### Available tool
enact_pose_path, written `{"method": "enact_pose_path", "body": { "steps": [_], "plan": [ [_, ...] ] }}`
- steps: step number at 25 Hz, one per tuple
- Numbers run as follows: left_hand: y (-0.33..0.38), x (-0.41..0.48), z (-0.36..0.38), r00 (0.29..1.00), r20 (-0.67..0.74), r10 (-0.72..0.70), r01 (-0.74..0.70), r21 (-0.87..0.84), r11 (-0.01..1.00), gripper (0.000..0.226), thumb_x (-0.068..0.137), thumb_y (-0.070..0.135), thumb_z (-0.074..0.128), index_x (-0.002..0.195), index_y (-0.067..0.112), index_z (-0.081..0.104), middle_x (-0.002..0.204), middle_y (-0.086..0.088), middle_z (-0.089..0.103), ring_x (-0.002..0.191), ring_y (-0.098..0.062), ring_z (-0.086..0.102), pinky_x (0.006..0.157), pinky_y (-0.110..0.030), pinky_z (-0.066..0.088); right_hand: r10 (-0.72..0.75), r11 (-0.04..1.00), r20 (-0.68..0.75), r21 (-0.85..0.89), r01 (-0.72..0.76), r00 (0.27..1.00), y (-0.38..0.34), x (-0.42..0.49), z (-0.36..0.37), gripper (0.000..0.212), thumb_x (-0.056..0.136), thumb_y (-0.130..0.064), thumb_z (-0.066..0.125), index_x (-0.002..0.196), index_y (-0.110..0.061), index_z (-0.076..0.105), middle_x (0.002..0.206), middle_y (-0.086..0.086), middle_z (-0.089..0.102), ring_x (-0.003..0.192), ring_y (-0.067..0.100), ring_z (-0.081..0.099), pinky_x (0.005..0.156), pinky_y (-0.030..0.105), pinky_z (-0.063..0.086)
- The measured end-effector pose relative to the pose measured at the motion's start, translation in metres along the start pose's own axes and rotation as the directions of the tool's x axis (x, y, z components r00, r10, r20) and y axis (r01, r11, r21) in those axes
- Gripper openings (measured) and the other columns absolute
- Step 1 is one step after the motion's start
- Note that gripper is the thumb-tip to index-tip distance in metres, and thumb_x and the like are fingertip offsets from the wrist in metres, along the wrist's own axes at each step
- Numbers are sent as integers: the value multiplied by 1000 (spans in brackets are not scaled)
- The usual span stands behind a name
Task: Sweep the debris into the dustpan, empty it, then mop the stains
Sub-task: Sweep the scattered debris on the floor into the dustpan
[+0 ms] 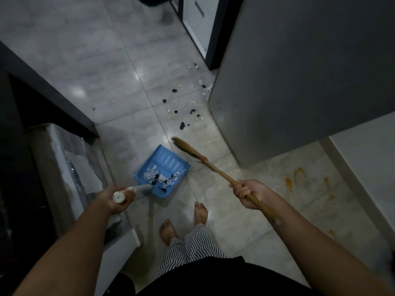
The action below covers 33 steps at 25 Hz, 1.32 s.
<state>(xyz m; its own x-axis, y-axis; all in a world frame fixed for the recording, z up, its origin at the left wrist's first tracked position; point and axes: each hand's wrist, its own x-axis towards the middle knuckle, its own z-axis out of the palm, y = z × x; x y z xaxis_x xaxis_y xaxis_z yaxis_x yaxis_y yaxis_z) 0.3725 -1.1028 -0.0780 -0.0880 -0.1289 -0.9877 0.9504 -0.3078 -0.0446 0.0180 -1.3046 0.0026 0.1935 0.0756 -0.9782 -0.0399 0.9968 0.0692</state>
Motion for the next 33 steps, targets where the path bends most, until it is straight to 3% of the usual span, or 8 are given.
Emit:
{"method": "enact_pose_path", "body": {
  "steps": [3,8,12,14,24,30,33],
  "plan": [
    [-2,-10,1,998,53,-20,23,-60,998,31,99,13,30,92,-13,46,56,-18,52,32,-17,49,33,-14,42,-76,993,6,88,76,997,-10,-3,8,41,108,-23,22,73,-10,37,35,1,36,17,9,32,19,15,23],
    [7,-20,24,996,77,41,-31,-124,992,26,99,12,32,94,-8,47,75,-13,47,57,-12,47,34,-14,43,-202,958,8,209,196,979,-30,2,29,37,107,-21,21,74,-12,34,34,1,35,16,8,31,20,13,23],
    [34,-22,46,993,94,70,-59,-117,991,19,92,3,32,89,-11,45,54,-22,53,29,-18,47,29,-15,40,-285,927,5,254,275,959,-66,10,50,36,106,-18,19,73,-12,33,35,1,35,16,7,29,21,12,22],
    [53,-17,62,996,60,64,-57,-100,993,26,97,9,30,89,-11,46,51,-22,52,24,-19,44,28,-15,38,-307,913,3,285,294,952,-94,15,62,38,105,-16,18,70,-13,32,33,1,35,16,6,28,21,11,22],
    [150,31,167,1000,-25,-13,13,-10,1000,26,98,17,36,93,-6,47,50,-16,50,26,-16,47,31,-14,42,-252,925,-74,274,263,965,-264,93,147,37,106,-19,20,72,-13,34,28,3,31,14,8,27,21,11,22],
    [177,43,193,996,-89,-23,25,16,1000,28,98,20,39,95,-7,46,70,-10,48,28,-16,48,35,-14,46,-157,987,-65,33,160,985,-262,112,162,35,104,-17,22,70,-13,30,32,1,32,16,7,27,21,12,20],
    [183,41,195,997,-64,-42,44,33,998,32,99,21,38,96,-10,46,66,-13,50,27,-16,48,33,-16,45,-88,994,13,63,87,996,-252,96,146,33,107,-18,22,77,-10,35,37,1,36,18,6,30,20,13,23]
  ]
}}
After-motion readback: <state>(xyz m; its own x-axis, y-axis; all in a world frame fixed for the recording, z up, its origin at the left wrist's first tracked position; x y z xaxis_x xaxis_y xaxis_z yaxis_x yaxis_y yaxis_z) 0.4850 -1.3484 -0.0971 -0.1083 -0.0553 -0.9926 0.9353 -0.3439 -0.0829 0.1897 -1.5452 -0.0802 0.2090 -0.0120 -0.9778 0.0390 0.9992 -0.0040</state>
